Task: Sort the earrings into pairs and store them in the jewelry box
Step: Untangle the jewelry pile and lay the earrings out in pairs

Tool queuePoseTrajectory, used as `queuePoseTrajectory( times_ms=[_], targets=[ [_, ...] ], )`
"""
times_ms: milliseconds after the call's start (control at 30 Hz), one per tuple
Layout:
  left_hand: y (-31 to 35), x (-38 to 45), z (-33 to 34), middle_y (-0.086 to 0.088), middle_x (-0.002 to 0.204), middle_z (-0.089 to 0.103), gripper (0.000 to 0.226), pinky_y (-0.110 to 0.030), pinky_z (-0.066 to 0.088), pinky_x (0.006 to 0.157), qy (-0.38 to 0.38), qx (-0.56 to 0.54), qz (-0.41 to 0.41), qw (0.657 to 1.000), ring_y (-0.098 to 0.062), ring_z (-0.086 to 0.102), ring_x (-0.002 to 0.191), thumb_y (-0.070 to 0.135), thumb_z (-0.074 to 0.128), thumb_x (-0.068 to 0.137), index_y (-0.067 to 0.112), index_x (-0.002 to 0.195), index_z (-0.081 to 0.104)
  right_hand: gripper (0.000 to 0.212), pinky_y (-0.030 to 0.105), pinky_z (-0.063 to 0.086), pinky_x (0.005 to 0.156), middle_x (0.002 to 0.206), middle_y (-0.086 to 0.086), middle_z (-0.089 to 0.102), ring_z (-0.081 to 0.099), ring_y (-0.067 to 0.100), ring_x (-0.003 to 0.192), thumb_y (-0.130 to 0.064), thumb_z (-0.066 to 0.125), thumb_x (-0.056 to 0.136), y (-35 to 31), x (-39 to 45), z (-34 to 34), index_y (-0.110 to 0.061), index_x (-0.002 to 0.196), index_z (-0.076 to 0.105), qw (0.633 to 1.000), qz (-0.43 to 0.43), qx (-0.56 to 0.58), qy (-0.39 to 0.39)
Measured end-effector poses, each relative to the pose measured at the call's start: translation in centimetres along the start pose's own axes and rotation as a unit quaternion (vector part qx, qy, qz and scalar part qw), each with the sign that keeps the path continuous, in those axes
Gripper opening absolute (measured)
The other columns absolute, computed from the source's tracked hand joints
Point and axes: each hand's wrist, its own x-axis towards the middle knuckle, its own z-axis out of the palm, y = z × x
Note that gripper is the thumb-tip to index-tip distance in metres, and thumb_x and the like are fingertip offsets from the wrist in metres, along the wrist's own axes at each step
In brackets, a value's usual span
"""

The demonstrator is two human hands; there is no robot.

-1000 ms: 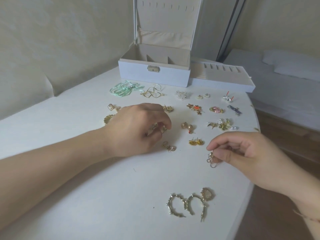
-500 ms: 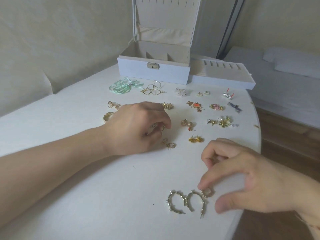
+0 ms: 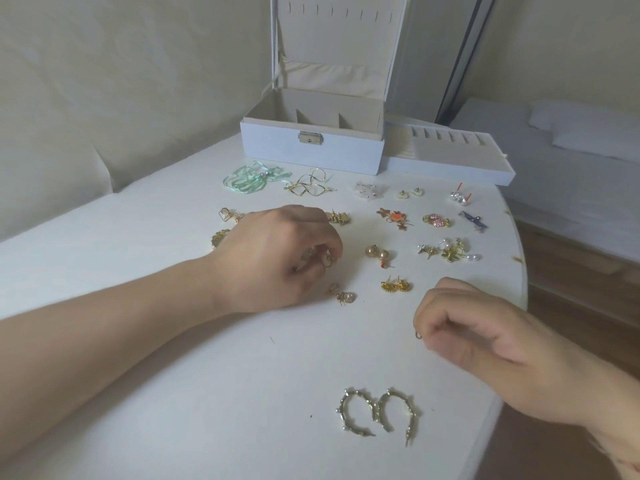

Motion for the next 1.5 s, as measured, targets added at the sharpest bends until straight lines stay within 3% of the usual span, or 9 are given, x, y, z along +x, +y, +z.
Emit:
queuePoseTrajectory(
  times_ms=[400,500,667,867,1067,1200,1333,1433,1500],
  targets=[
    [-0.5,-0.1,0.2,0.011,0.086,0.062,0.024,-0.037,0.051,0.058,0.004,0.021,-0.015,1.000,-0.017,0.060,0.085,0.025,0.044,0.082,0.028,0.091,0.066,0.041,0.024,0.031,0.055,0.061,-0.001,0.044,0.034,0.016,0.056,0.005,0.044,0.096,2.3,0.3,-1.3,-0.026,0.081,0.067,0.961,0.130,0.128,0.209],
    [-0.5,-0.1,0.2,0.011,0.086,0.062,0.024,-0.037,0.051,0.057,0.010,0.031,-0.017,0.999,-0.017,0.060,0.083,0.026,0.044,0.081,0.028,0.091,0.066,0.011,0.015,0.032,0.052,0.060,-0.004,0.040,0.035,0.007,0.054,-0.029,0.067,0.080,1.1,0.1,-1.3,-0.032,0.090,0.065,0.990,0.093,0.021,0.100],
    [0.0,-0.1,0.0,0.012,0.085,0.062,0.023,-0.027,0.043,0.050,0.016,0.064,-0.014,0.998,-0.017,0.059,0.080,0.023,0.047,0.080,0.029,0.091,0.066,0.021,0.011,0.035,0.054,0.067,-0.008,0.056,0.041,0.006,0.055,-0.054,0.069,0.073,0.9,0.4,-1.1,-0.044,0.092,0.068,0.987,0.092,-0.130,0.013],
    [0.1,-0.1,-0.2,0.012,0.085,0.062,0.023,-0.023,0.039,0.050,0.020,0.084,-0.017,0.996,-0.015,0.058,0.078,0.021,0.048,0.079,0.028,0.091,0.066,0.012,0.011,0.032,0.051,0.054,0.001,0.028,0.030,0.007,0.049,-0.040,0.075,0.073,1.7,0.7,-1.7,-0.030,0.075,0.069,0.990,0.112,0.039,0.078],
    [-1.0,0.1,-0.7,0.014,0.089,0.063,0.026,-0.026,0.040,0.055,0.056,0.086,-0.088,0.991,-0.015,0.060,0.081,0.020,0.046,0.079,0.030,0.095,0.065,0.051,0.020,0.032,0.054,0.067,0.034,0.041,0.033,0.033,0.058,-0.073,0.072,0.059,3.7,0.9,-1.8,-0.025,0.077,0.069,0.972,0.107,0.124,0.167],
    [-0.9,0.0,-0.3,0.014,0.091,0.063,0.024,-0.031,0.049,0.056,0.033,0.093,-0.078,0.992,-0.015,0.059,0.083,0.023,0.046,0.081,0.030,0.095,0.064,0.031,0.012,0.030,0.050,0.067,0.036,0.042,0.032,0.013,0.054,-0.058,0.071,0.069,3.6,1.6,-1.7,-0.028,0.075,0.071,0.961,0.112,0.113,0.228],
    [-0.7,-0.1,-0.1,0.013,0.090,0.062,0.023,-0.029,0.046,0.053,0.019,0.095,-0.069,0.993,-0.015,0.058,0.081,0.024,0.046,0.080,0.030,0.094,0.064,0.045,0.016,0.037,0.056,0.074,0.028,0.060,0.044,0.016,0.061,-0.077,0.064,0.062,4.0,1.8,-1.7,-0.036,0.076,0.074,0.963,0.119,0.062,0.232],
    [-0.7,-0.1,-0.2,0.014,0.090,0.062,0.023,-0.031,0.048,0.053,0.023,0.093,-0.070,0.993,-0.015,0.058,0.081,0.024,0.046,0.080,0.029,0.094,0.064,0.005,0.014,0.031,0.049,0.056,0.007,0.052,0.036,0.011,0.052,-0.034,0.072,0.083,3.6,1.7,-2.0,-0.032,0.079,0.075,0.961,0.118,0.074,0.237],
    [-0.7,-0.1,-0.3,0.014,0.090,0.062,0.023,-0.028,0.044,0.052,0.022,0.095,-0.068,0.993,-0.015,0.058,0.080,0.024,0.046,0.080,0.029,0.093,0.064,0.025,0.013,0.028,0.047,0.053,-0.005,0.035,0.028,0.008,0.047,-0.004,0.070,0.084,3.9,1.1,-2.4,-0.028,0.080,0.074,0.965,0.113,0.038,0.232]
  ],
)
